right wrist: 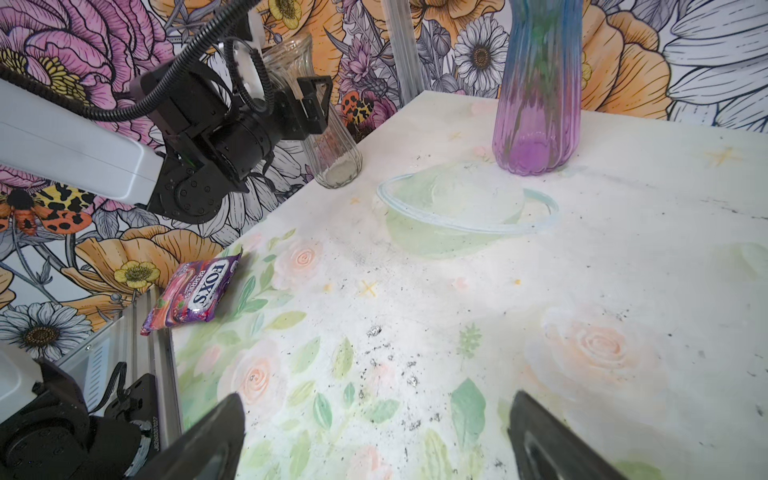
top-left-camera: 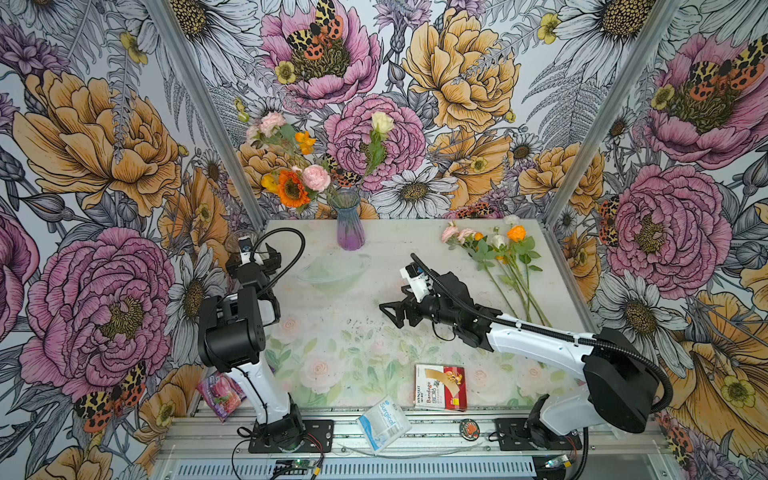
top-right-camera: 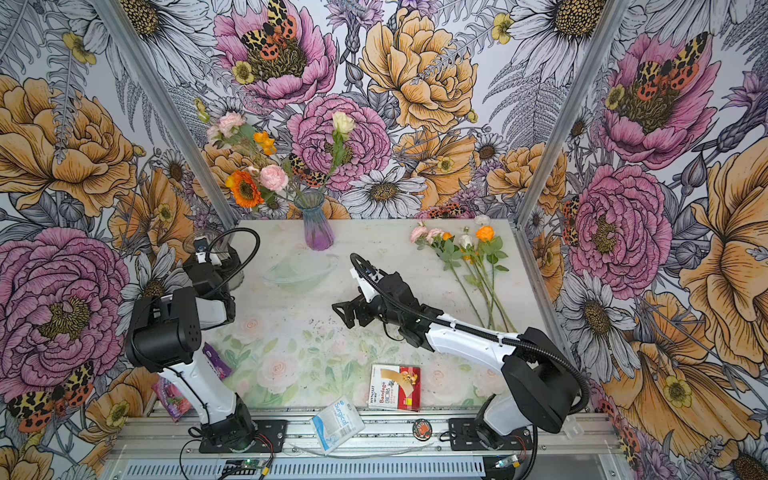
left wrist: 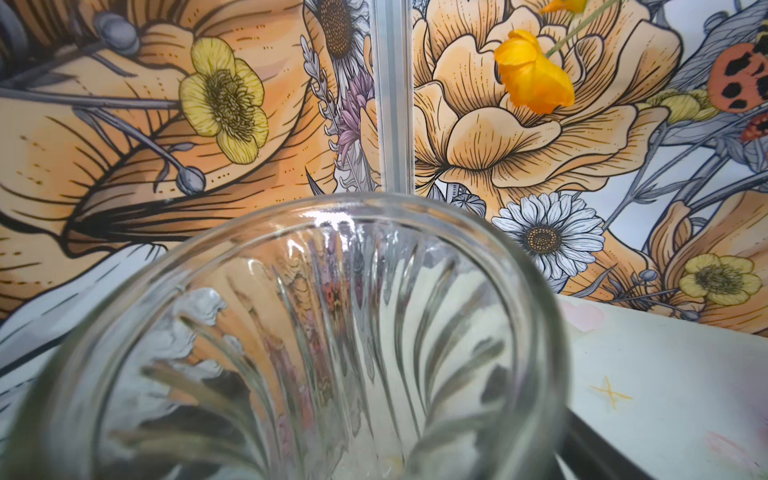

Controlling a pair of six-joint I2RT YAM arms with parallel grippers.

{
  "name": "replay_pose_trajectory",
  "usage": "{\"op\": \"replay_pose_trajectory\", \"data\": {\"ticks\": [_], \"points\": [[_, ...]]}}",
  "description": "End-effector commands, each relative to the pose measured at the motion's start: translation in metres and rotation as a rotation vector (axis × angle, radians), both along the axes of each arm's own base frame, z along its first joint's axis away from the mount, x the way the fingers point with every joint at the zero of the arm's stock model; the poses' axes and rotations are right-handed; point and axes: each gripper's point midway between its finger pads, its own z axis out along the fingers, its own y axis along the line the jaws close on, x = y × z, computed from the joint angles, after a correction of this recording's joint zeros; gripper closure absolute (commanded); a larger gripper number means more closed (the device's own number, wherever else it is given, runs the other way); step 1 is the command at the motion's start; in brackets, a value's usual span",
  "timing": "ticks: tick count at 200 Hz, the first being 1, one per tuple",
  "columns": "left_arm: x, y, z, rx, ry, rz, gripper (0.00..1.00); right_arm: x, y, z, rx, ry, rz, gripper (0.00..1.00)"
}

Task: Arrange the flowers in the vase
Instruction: 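Move the left gripper to the clear glass vase and grasp it, then carry the glass vase toward table center with left gripper while right moves to flowers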

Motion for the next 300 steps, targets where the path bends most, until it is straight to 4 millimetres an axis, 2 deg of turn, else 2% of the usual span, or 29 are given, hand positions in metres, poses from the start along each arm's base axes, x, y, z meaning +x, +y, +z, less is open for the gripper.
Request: {"op": "replay_pose_trajectory", "data": {"ticks": [1,12,119,188,228,263,282,289,292,300], "points": [[0.007,0.001,0.008,0.015,-0.041,-0.048,0.01,0.006,0.013,0.011,0.055,-0.005,0.031,0.00],[0.009,0.003,0.007,0.017,-0.035,-0.048,0.01,0.017,0.007,0.010,0.060,-0.002,0.007,0.01],[0.027,0.012,0.018,0.048,-0.082,-0.078,0.08,0.034,0.011,-0.007,0.070,0.040,0.009,0.00],[0.031,0.011,0.023,0.047,-0.086,-0.090,0.23,0.035,0.014,-0.007,0.087,0.057,0.015,0.00],[0.022,0.006,0.032,0.048,-0.099,-0.097,0.33,0.032,0.012,-0.001,0.100,0.054,0.015,0.00],[0.003,0.004,0.043,0.039,-0.153,-0.077,0.41,0.029,0.009,0.004,0.117,0.053,0.010,0.01],[-0.008,-0.003,0.054,0.004,-0.216,-0.090,0.46,0.028,0.004,0.006,0.113,0.048,-0.003,0.00],[-0.010,-0.007,0.052,-0.020,-0.231,-0.095,0.48,0.029,-0.001,0.008,0.111,0.039,-0.020,0.01],[-0.015,-0.011,0.067,-0.015,-0.267,-0.101,0.49,0.030,-0.003,0.010,0.112,0.034,-0.029,0.00],[-0.020,-0.021,0.075,-0.024,-0.291,-0.112,0.51,0.031,-0.010,0.012,0.114,0.031,-0.045,0.00]]}}
